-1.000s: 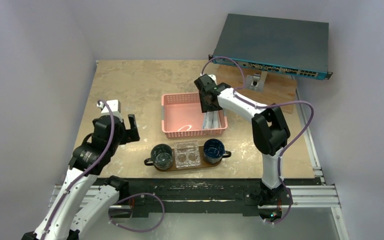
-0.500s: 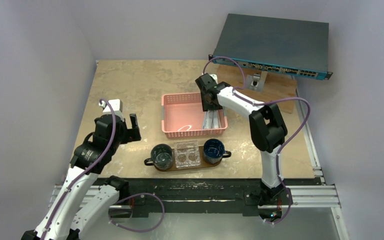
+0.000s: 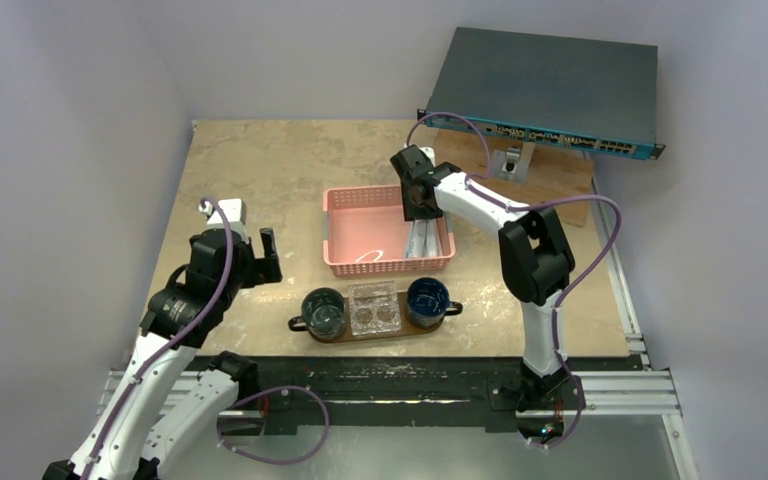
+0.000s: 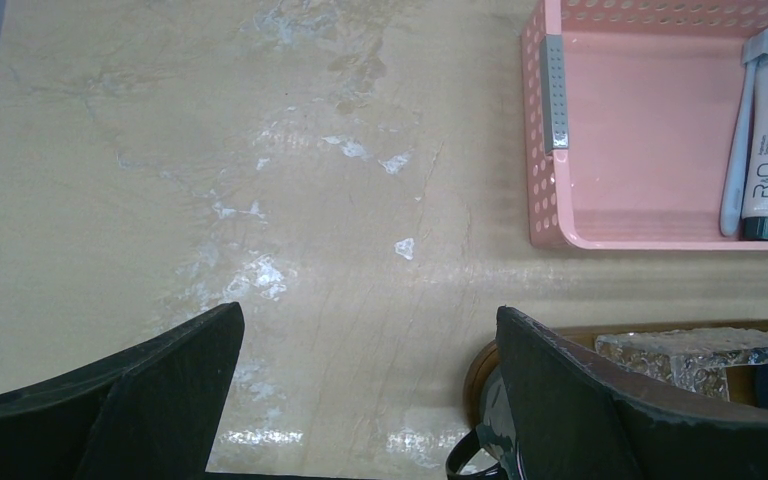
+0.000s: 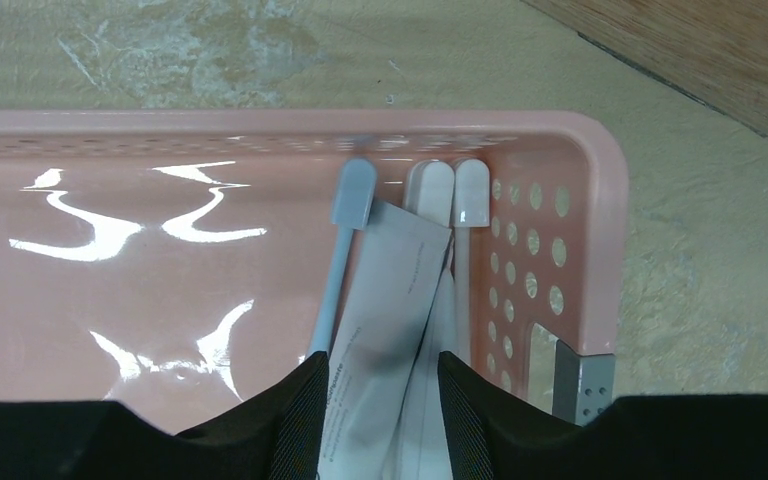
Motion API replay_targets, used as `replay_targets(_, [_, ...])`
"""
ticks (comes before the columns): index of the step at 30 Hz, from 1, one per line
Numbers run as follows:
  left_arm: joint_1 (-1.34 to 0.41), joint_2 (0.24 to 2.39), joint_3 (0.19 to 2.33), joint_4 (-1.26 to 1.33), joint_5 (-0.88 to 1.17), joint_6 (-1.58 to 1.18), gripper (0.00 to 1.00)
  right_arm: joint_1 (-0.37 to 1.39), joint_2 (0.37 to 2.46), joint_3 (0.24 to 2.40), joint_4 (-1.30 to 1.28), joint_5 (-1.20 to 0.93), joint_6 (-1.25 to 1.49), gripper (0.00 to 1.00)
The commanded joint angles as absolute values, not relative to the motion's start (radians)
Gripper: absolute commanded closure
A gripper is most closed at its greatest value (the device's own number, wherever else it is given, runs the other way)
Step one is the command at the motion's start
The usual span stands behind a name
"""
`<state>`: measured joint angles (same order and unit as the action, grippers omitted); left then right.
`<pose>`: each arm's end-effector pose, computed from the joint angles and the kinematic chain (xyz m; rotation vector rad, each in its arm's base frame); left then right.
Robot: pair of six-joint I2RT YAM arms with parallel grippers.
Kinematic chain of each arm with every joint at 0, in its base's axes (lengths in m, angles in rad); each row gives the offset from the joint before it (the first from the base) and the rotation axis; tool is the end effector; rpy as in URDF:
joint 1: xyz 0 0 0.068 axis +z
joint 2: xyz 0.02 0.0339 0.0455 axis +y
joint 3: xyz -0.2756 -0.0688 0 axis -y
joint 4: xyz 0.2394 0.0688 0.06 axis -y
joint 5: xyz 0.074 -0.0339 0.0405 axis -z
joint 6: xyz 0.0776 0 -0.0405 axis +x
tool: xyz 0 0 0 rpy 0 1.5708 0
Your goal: Prepare toiletry sets of a toothbrush and toothpaste on the tray
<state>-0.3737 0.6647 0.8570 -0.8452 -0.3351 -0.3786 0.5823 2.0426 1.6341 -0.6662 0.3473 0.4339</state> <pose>0.1430 -0.0287 0.2987 -0.1871 2.1743 -0.0526 0.3977 0.2302 0.1897 -0.0759 2.5451 -0.0764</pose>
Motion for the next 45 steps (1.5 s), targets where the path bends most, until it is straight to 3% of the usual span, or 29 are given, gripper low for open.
replay_targets(1, [-0.376, 0.661, 0.856, -0.807, -0.325, -0.362, 0.03, 0.56, 2.021, 1.657, -0.649, 0.335, 0.483, 0.54])
replay_targets(28, [-0.376, 0.681, 0.857, -0.805, -0.325, -0.362, 0.03, 0.559, 2.081, 1.567, -0.606, 0.292, 0.508, 0.58])
replay_targets(36, [-0.376, 0.687, 0.857, -0.801, -0.321, -0.361, 0.03, 0.56, 2.073, 1.544, -0.591, 0.274, 0.505, 0.71])
replay_targets(42, [-0.376, 0.69, 0.859, -0.802, -0.321, -0.36, 0.03, 0.558, 2.062, 1.536, -0.583, 0.263, 0.504, 1.0])
replay_targets(45, [-0.376, 0.69, 0.859, -0.802, -0.321, -0.361, 0.03, 0.559, 2.043, 1.539, -0.585, 0.272, 0.501, 1.0])
